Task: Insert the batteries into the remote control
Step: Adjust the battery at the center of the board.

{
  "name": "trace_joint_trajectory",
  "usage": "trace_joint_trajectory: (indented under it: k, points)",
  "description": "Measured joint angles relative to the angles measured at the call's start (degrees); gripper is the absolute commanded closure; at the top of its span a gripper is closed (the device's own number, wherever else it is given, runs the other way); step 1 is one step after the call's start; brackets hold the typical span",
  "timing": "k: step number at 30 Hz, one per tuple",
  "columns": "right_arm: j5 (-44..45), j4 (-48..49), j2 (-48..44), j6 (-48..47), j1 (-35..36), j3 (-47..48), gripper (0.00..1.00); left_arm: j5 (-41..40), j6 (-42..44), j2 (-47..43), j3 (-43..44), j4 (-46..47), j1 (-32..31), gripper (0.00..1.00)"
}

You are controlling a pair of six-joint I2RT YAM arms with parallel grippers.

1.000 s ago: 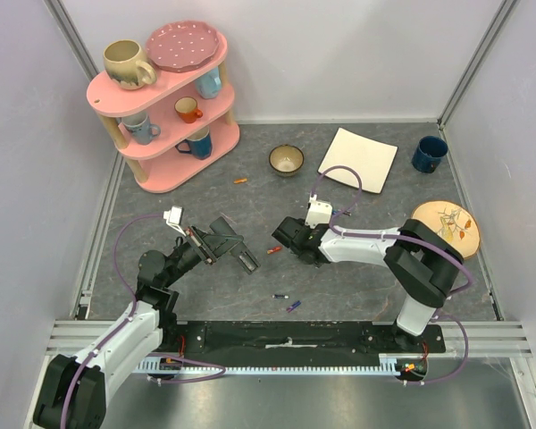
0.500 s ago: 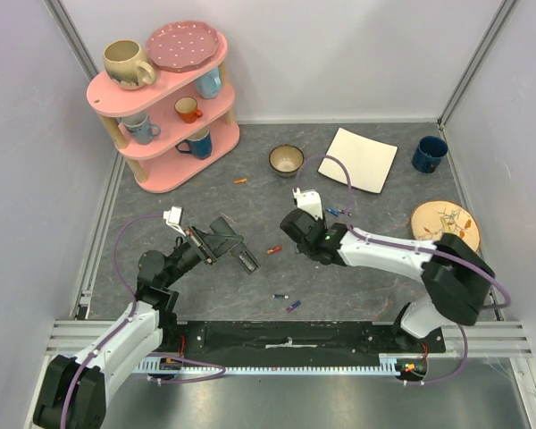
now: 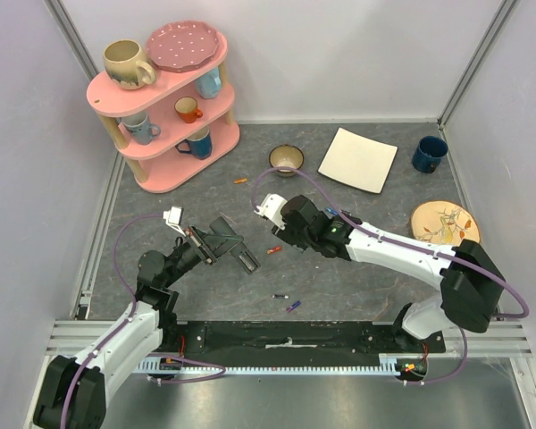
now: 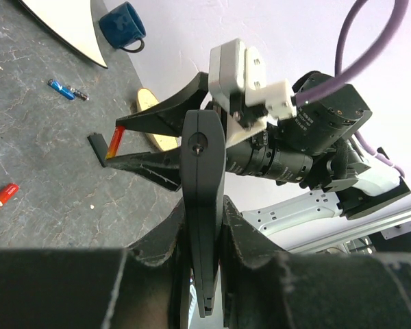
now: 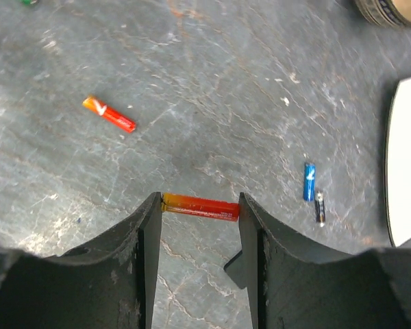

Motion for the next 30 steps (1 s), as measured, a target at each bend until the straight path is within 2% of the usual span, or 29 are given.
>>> trace_joint_trajectory:
  k: [8,16,22,25,28,30]
  points:
    - [-8.9,0.5,5.7,-9.5,0.0,-0.3,0.64,0.0,0.0,0.0,0.0,0.0,-0.2,0.98]
    - [-11.8,3.6,9.1,-10.1,-1.0,-6.9,0.64,0.0,0.0,-0.7,0.0,0.0,-0.6,0.98]
    - [-13.7,5.8,9.5,-9.5,-3.0,-7.4,0.62,0.0,0.0,-0.9,0.0,0.0,-0.6,0.98]
    - [-15.2,5.9,9.5,-9.2,-4.2,-7.4,0.57,0.0,0.0,-1.3,0.0,0.0,-0.6,0.98]
    - [-16.6,6.0,9.6,-8.6,-5.6,-7.4,0.46,-0.1,0.0,-1.8,0.0,0.0,-0.6,0.98]
    - [-17.4,6.3,9.9,-7.8,-6.3,-7.4,0.43,-0.1,0.0,-2.1,0.0,0.0,-0.6,0.98]
